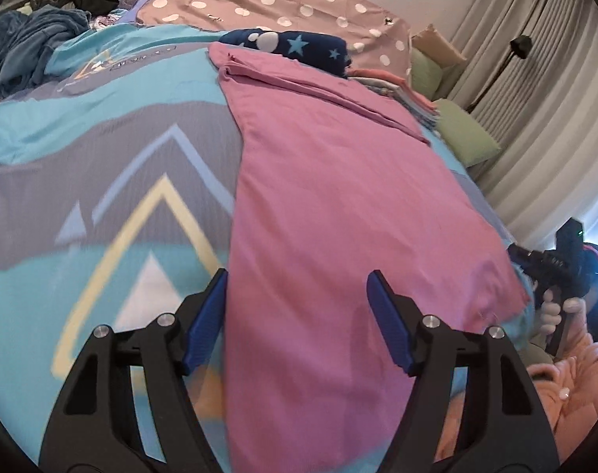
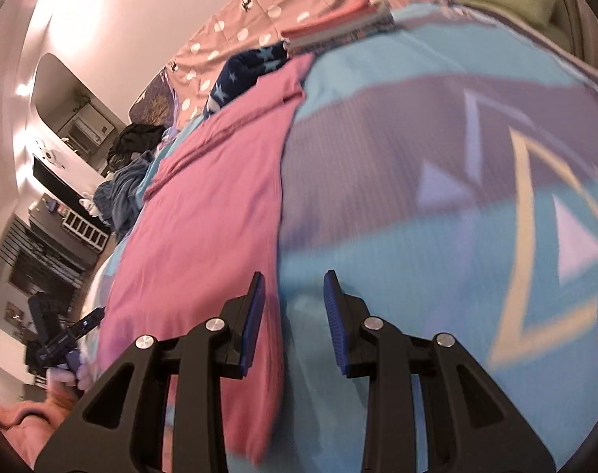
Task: Fold small clothes
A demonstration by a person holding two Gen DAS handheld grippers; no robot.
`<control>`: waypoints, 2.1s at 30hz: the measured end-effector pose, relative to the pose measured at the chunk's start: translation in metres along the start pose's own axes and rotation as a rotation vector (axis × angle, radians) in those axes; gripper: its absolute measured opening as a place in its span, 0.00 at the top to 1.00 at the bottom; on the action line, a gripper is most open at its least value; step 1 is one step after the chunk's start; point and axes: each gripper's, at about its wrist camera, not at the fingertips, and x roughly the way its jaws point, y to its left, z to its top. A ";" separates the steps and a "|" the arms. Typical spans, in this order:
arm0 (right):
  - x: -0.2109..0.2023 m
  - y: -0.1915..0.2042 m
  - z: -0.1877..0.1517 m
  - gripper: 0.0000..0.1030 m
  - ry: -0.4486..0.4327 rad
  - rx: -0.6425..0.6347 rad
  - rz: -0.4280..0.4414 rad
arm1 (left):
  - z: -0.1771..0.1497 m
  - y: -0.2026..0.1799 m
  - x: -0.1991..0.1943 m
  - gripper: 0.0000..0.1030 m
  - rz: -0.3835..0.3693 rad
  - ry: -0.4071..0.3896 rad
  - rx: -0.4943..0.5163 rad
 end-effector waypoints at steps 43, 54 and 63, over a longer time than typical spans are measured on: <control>-0.169 0.076 0.006 0.97 -0.368 -0.072 0.459 | 0.027 -0.067 -0.175 0.96 -0.262 -0.379 -0.014; -0.096 0.064 0.053 0.97 -0.331 -0.011 0.398 | 0.068 -0.040 -0.113 0.96 -0.224 -0.301 -0.096; -0.060 0.064 0.107 0.97 -0.328 0.002 0.355 | 0.121 -0.023 -0.078 0.96 -0.240 -0.303 -0.132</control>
